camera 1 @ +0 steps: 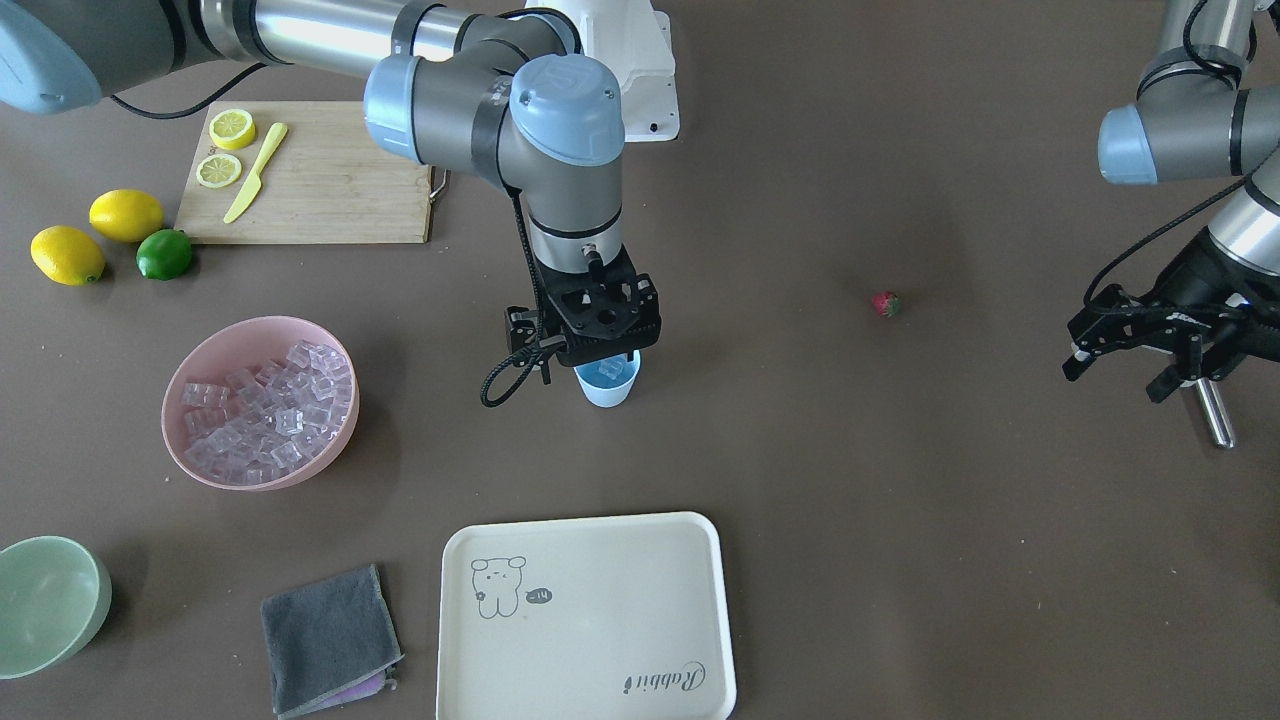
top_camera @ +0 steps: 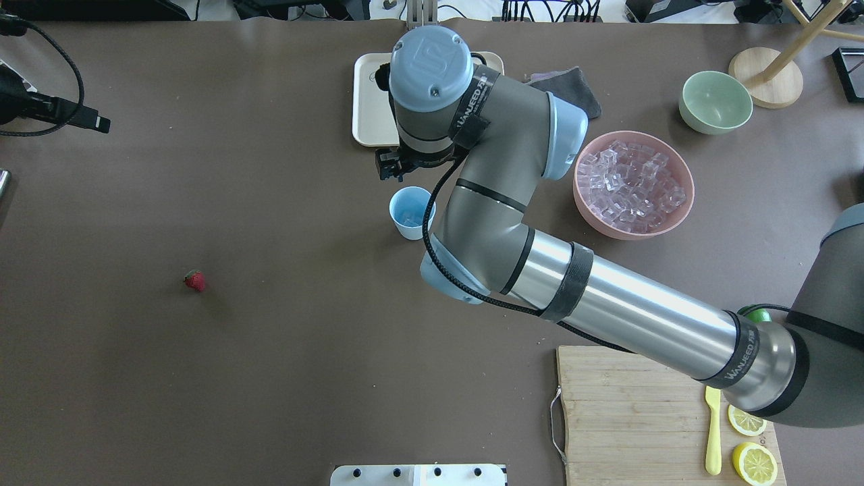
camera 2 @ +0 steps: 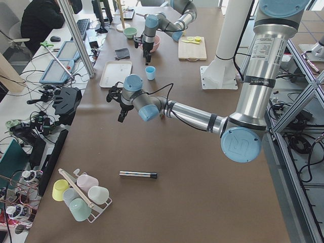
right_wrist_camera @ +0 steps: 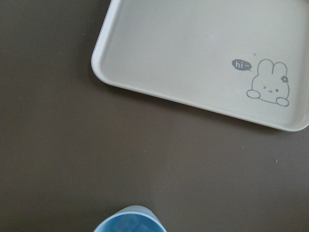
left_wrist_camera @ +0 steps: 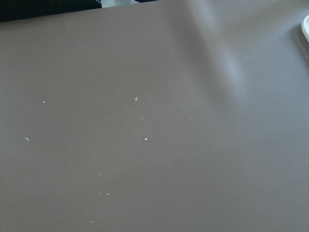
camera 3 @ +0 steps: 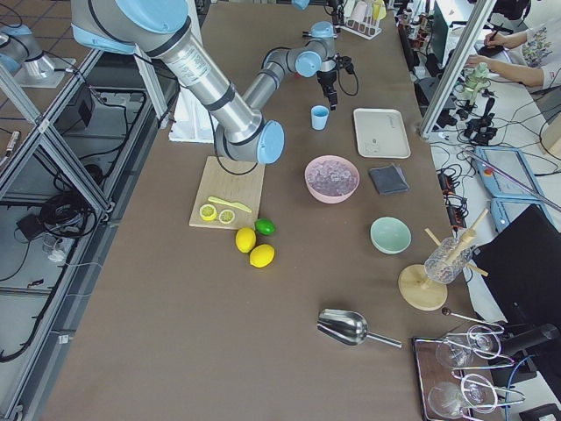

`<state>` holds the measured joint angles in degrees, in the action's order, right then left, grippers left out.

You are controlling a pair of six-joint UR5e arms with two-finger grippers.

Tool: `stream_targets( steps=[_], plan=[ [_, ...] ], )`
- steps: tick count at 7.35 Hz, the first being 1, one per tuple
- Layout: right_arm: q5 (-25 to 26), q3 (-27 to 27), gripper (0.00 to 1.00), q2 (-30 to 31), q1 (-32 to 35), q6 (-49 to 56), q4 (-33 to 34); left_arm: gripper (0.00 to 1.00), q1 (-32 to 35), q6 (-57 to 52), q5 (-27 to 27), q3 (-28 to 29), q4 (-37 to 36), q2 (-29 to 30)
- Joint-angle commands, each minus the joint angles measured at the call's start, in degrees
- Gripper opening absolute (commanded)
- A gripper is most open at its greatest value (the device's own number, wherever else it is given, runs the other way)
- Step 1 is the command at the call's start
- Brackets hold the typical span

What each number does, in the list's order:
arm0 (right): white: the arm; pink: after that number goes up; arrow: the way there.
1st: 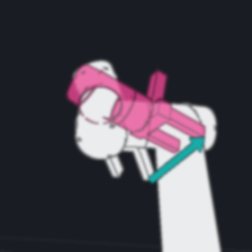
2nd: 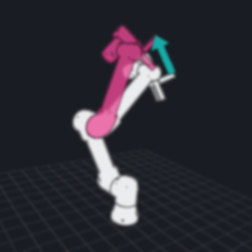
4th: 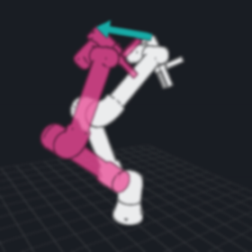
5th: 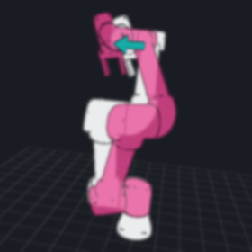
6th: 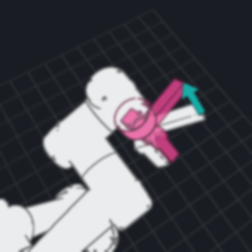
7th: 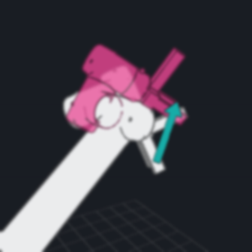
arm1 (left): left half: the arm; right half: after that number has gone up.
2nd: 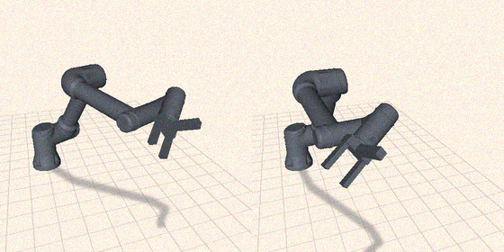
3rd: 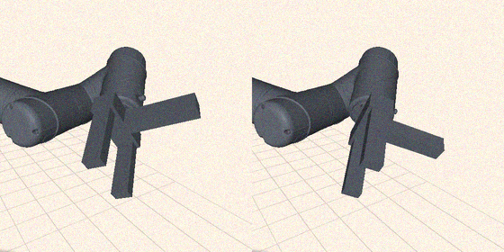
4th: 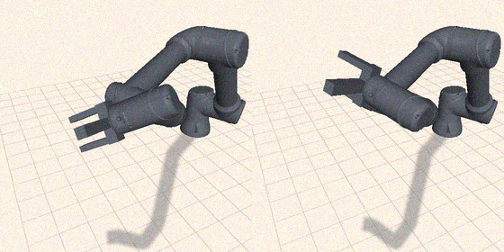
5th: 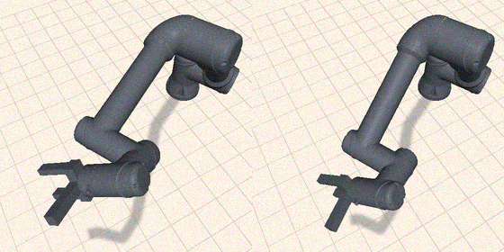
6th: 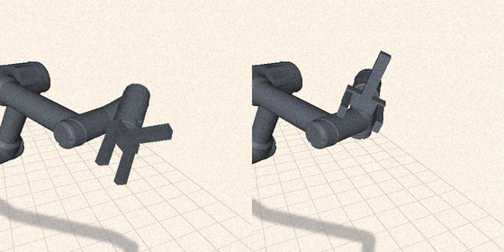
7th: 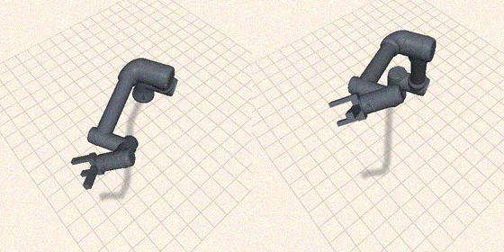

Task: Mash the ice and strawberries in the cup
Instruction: 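Release the ice cube into the blue cup with the right gripper, then lower the left gripper onto the red strawberry and grasp it while the right arm withdraws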

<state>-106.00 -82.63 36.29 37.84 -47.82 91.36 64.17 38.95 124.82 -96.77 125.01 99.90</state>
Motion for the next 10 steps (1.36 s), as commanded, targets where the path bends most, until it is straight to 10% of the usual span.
stream_targets(
  steps=[1, 4, 10],
  plan=[
    [-10.94, -6.62, 0.95, 7.95, 11.41, 9.70, 0.40, 0.98, -13.90, 12.93, -9.45, -7.62, -0.29, -2.77],
    [-15.28, -10.53, 0.95, 18.98, 21.99, 26.52, -0.12, 0.98, -31.88, 20.72, -25.14, -8.97, -0.29, -4.27],
    [-14.32, -12.11, 0.95, 20.93, 22.10, 26.11, -0.21, 0.98, -31.91, 20.55, -25.16, -7.75, -0.29, -9.21]
  ],
)
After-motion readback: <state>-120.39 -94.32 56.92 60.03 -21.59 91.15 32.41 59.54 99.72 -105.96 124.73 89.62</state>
